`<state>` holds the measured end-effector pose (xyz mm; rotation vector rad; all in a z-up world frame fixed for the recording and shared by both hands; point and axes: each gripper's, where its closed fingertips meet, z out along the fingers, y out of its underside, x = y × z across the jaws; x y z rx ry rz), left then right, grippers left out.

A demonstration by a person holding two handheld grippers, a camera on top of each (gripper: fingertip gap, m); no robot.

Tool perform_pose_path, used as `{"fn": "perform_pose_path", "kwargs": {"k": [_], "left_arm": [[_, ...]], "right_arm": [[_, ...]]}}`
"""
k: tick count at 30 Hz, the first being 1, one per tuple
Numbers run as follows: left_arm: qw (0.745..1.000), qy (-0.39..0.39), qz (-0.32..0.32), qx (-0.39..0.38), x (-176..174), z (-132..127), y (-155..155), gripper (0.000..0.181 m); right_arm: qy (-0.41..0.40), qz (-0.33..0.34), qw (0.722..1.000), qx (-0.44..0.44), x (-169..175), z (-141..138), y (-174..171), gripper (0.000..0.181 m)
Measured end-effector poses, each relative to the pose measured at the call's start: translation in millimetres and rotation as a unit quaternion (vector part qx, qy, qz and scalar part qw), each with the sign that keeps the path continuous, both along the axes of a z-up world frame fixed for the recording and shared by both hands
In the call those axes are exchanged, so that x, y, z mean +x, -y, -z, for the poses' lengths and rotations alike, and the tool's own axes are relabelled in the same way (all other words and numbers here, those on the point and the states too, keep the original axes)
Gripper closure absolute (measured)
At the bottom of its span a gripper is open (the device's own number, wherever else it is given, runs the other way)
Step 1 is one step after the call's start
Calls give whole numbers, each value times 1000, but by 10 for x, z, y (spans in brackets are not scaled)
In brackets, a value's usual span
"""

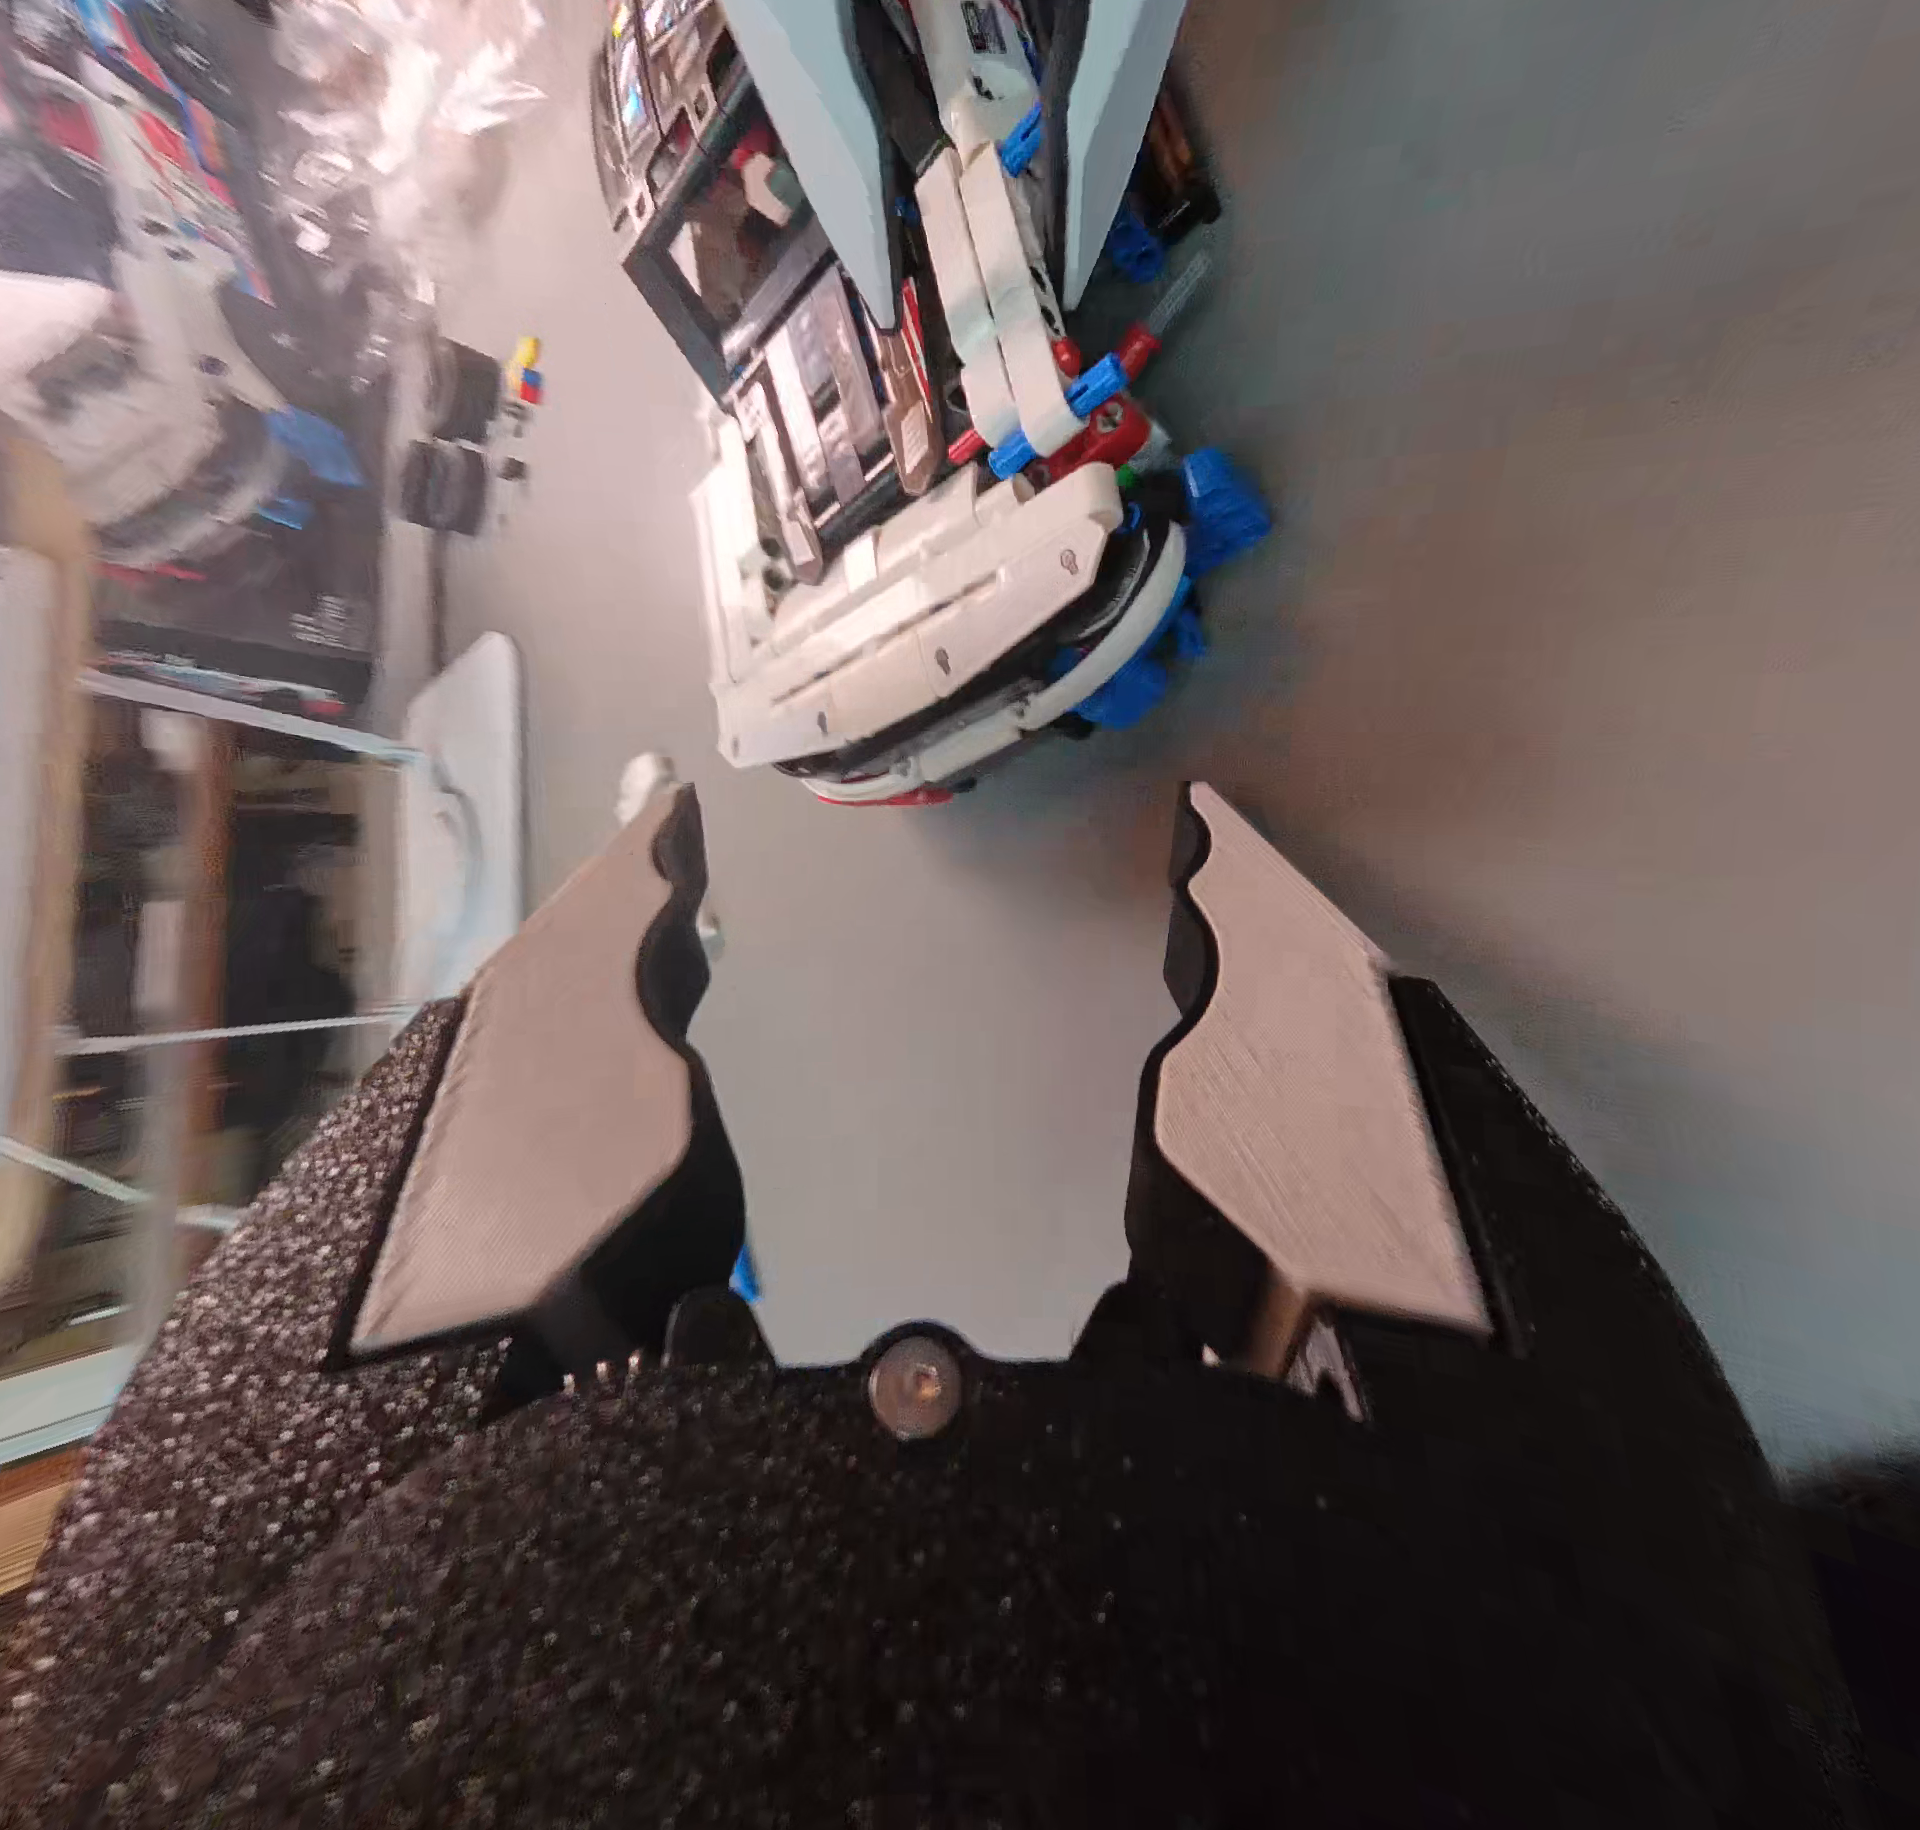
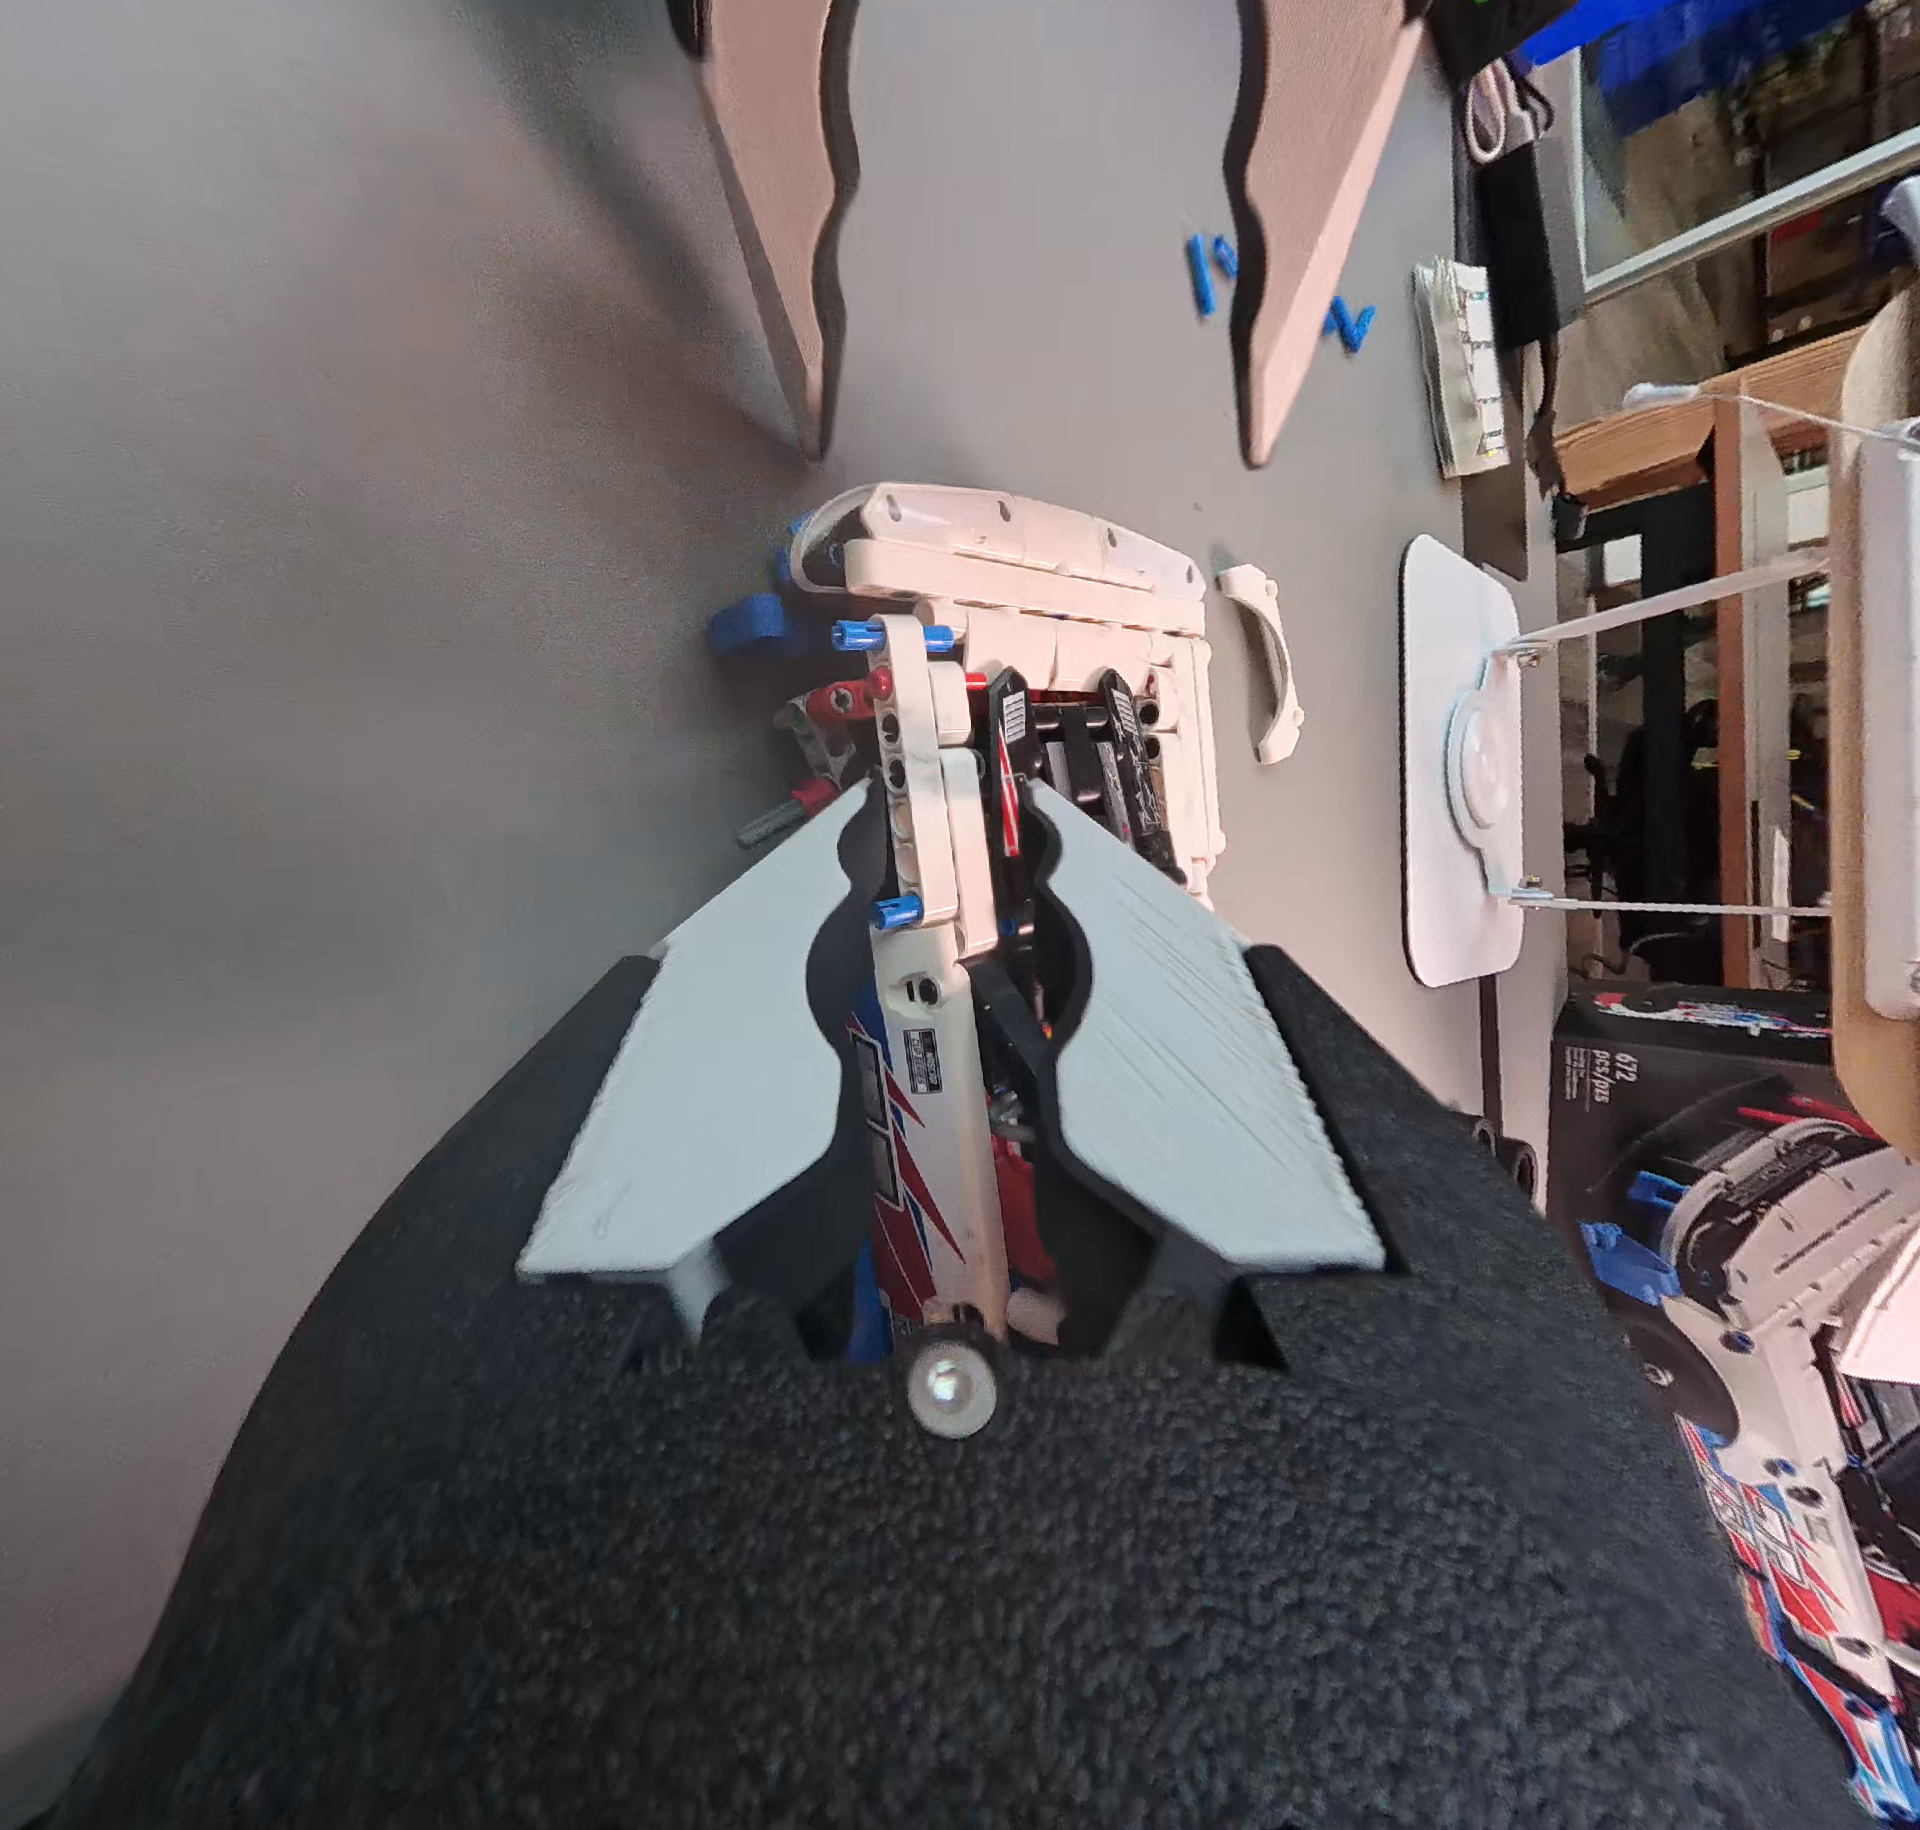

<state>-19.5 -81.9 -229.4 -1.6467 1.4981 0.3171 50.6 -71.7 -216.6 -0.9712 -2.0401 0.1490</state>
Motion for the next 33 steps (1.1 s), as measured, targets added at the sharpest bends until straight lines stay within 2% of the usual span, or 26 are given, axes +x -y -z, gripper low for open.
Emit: {"fn": "perform_pose_path", "kwargs": {"k": [2,3,5,6,7,13,15,18,24,28,33], "left_arm": [[988,116,-17,-98,-35,-54,92,93],[971,190,-27,-144,-37,-118,99,96],[916,330,-41,-224,-47,-245,27,96],[893,374,-53,-247,-74,-266,-52,97],[880,392,-55,-260,-85,-249,-118,97],[905,339,8,-259,158,-80,-193,88],[904,339,18,-259,184,-93,-216,84],[889,358,22,-285,164,-116,-242,82],[895,315,47,-312,234,-5,-220,76],[910,284,52,-299,267,62,-211,74],[902,295,36,-314,267,66,-222,75]], "right_arm": [[-12,-2,1000,-16,6,-31,38,159],[-19,-6,999,-28,6,-58,64,160],[-31,-13,998,-52,-9,-120,106,162],[-21,-14,998,-60,-7,-110,113,163],[-3,-13,998,-64,1,-75,113,163],[45,-25,997,-62,-18,7,124,163],[45,-23,997,-65,-33,-7,110,163],[43,-23,996,-69,-41,-30,104,162],[57,-25,995,-77,-56,12,135,166],[59,-33,994,-89,-30,11,161,166],[59,-41,993,-90,-14,18,179,166]]}}
